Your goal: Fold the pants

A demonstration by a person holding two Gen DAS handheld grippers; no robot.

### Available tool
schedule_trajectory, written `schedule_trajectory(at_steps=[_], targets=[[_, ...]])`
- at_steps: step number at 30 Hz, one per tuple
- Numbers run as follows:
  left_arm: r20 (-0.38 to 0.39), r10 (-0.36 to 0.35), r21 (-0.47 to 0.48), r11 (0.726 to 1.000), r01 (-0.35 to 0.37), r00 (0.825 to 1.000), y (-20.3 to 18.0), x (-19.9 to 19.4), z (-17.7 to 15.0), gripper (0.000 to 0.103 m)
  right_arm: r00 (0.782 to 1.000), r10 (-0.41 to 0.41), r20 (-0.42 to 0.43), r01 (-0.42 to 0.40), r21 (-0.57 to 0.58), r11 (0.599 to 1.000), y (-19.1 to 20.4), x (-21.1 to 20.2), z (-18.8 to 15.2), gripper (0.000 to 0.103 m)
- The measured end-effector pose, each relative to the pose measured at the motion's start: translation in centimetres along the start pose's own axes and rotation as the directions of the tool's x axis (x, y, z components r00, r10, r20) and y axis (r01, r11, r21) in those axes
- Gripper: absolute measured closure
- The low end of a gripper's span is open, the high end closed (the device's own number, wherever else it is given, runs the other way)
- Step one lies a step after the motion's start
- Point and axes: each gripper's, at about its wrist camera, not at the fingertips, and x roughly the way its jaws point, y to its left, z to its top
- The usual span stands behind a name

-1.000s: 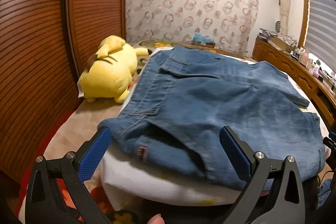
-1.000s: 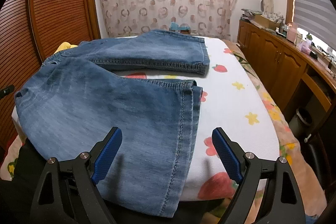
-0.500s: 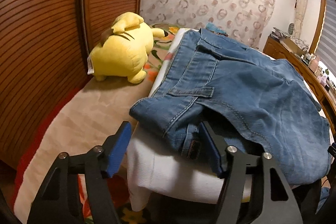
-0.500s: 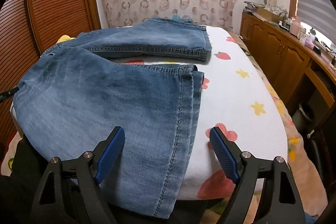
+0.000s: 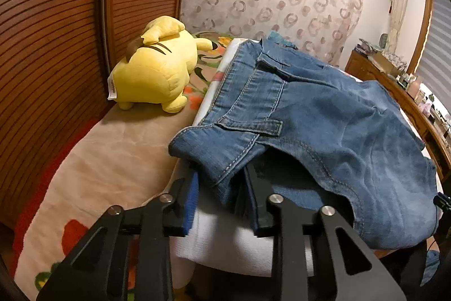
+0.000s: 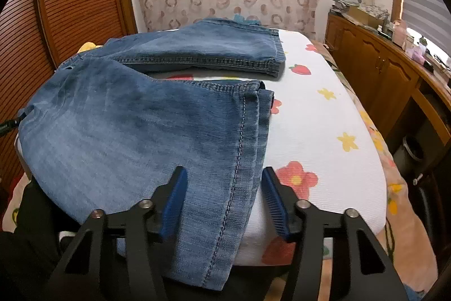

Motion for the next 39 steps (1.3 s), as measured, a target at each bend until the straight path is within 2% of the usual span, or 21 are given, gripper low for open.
schedule_trajectory(at_steps=[1, 3, 8, 14, 19, 24, 28, 31, 39], targets=[[0.005, -0.007, 0.001, 1.000, 0.007, 1.000, 0.2, 0.0, 0.2, 0.080, 1.000, -0.003, -0.002, 0.003, -0.005, 1.000, 0.0, 0.2, 0.2, 0.059], [0.022, -0.008, 0.016, 1.000, 0.007, 1.000, -0.2, -0.5, 0.4, 0.085, 1.000, -0.003, -0.005, 0.002, -0.013, 1.000, 0.0, 0.3, 0.4, 0.083], [0.078, -0.023, 0.051, 0.999, 0.019, 0.997, -1.2, -1.9, 1.6, 0.091, 0.999, 0.049, -0.020, -0.049, -0.022, 0.999, -0.2, 0.6, 0.8, 0.096], [0.145, -0.053, 0.092, 0.995, 0.040, 0.988, -2.5, -4.1, 3.6, 0.092, 0.996, 0.084, 0.026, -0.083, -0.034, 0.996, -0.2, -1.4, 2.3, 0.097], [0.204, -0.082, 0.117, 0.991, 0.059, 0.975, -3.6, -5.4, 5.8, 0.092, 0.988, 0.124, 0.094, -0.117, -0.067, 0.991, -0.1, -3.7, 5.2, 0.098], [0.232, -0.100, 0.142, 0.988, 0.068, 0.968, -4.7, -5.9, 6.5, 0.092, 0.975, 0.147, 0.167, -0.126, -0.129, 0.984, 0.8, -5.3, 8.7, 0.098], [0.237, -0.107, 0.152, 0.986, 0.072, 0.966, -5.2, -5.9, 6.7, 0.092, 0.970, 0.153, 0.187, -0.121, -0.169, 0.978, 1.8, -4.8, 9.8, 0.098], [0.237, -0.113, 0.155, 0.985, 0.077, 0.965, -5.4, -5.9, 6.6, 0.092, 0.975, 0.157, 0.158, -0.127, -0.184, 0.975, 2.1, -2.6, 10.1, 0.098], [0.229, -0.120, 0.177, 0.981, 0.080, 0.966, -6.2, -5.8, 6.4, 0.092, 0.988, 0.157, 0.007, -0.153, -0.189, 0.970, 2.6, 5.3, 8.9, 0.098]])
